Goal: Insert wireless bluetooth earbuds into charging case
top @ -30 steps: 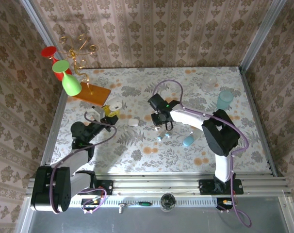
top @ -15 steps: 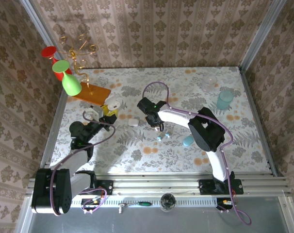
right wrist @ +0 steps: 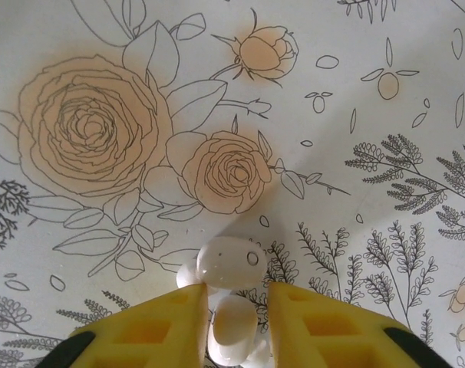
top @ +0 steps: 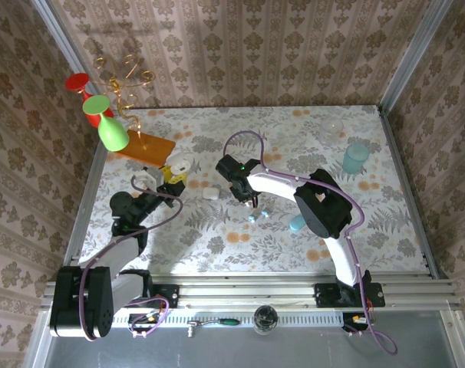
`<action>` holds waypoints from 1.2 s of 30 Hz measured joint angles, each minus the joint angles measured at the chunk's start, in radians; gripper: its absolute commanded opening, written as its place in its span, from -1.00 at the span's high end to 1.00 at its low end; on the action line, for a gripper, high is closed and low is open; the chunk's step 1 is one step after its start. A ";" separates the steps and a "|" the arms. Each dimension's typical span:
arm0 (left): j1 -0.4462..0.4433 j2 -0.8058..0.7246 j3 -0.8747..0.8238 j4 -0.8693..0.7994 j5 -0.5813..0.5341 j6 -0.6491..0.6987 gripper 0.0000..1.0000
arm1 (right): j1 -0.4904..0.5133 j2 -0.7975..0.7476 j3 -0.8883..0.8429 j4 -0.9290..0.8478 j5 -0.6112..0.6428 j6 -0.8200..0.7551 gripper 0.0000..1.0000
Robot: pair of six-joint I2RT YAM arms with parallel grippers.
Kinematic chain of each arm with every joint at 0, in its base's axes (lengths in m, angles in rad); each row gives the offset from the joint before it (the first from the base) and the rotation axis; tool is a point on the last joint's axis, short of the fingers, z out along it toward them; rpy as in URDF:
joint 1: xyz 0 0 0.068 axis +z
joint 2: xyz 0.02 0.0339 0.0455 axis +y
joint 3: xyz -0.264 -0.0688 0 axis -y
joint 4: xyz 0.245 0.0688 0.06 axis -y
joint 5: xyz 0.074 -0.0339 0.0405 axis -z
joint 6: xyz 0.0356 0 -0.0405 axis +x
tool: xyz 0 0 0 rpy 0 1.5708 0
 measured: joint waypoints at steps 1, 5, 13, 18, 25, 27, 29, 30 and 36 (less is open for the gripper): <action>0.000 0.000 0.000 0.000 0.000 0.000 0.29 | 0.000 0.000 0.000 -0.003 -0.001 0.000 0.35; -0.002 0.000 0.000 -0.001 0.000 0.000 0.29 | -0.001 0.000 0.000 -0.015 -0.008 0.000 0.33; -0.003 0.000 0.000 -0.001 0.000 0.001 0.29 | -0.001 0.000 -0.001 -0.020 -0.013 0.003 0.53; -0.016 0.000 0.003 -0.008 0.000 0.008 0.30 | -0.006 -0.002 -0.003 -0.020 -0.013 0.003 0.55; -0.050 0.000 0.012 -0.047 -0.001 0.035 0.29 | -0.036 -0.047 -0.068 -0.021 -0.012 0.000 0.54; -0.056 0.000 0.014 -0.051 -0.001 0.040 0.29 | -0.051 -0.071 -0.101 -0.022 -0.012 0.000 0.53; -0.056 0.000 0.014 -0.050 -0.001 0.045 0.29 | -0.068 -0.095 -0.137 -0.022 -0.011 0.000 0.53; -0.057 0.000 0.015 -0.051 -0.001 0.046 0.29 | -0.077 -0.108 -0.158 -0.021 -0.010 -0.001 0.53; -0.058 0.000 0.016 -0.058 -0.001 0.049 0.29 | -0.118 -0.160 -0.247 -0.021 -0.003 -0.027 0.45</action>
